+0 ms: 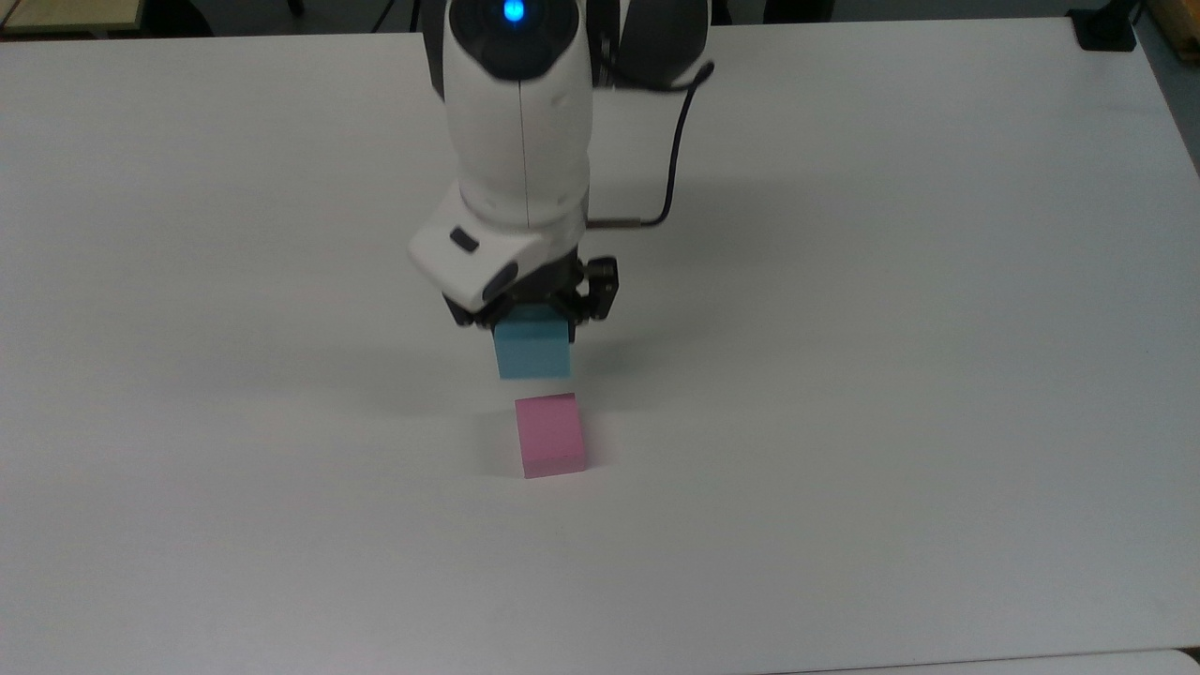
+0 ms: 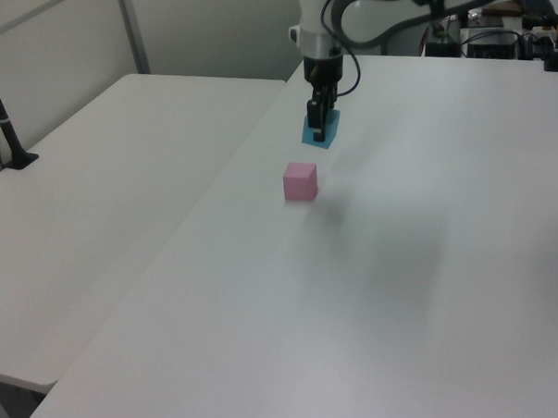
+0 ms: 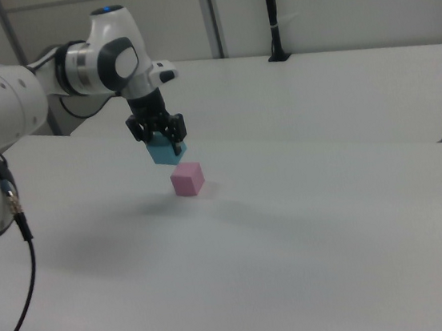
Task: Put blue cube on pink cube
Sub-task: 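Lower the light-blue cube onto the top of the pink cube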
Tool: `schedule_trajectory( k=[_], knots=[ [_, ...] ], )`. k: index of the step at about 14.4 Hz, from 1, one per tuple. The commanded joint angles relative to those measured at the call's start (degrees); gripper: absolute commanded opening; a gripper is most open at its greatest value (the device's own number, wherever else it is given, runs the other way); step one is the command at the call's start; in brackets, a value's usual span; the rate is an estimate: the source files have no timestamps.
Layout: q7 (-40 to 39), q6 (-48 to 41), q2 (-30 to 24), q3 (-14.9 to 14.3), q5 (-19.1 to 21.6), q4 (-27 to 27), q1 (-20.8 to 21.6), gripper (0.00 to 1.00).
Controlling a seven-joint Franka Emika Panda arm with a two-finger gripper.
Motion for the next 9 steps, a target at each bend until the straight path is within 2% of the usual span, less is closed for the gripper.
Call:
schedule_trajectory(
  k=[1, 4, 6, 9],
  knots=[
    [1.7, -0.6, 7.5, -0.5, -2.4, 9.6, 1.2, 0.43],
    [3.6, 0.7, 11.8, -0.5, -3.9, 13.6, 2.3, 0.43],
    [5.3, 2.4, 13.8, -0.5, -5.6, 13.7, 3.5, 0.43],
    [5.8, 2.6, 14.4, -0.5, -5.7, 13.0, 4.5, 0.46]
  ],
)
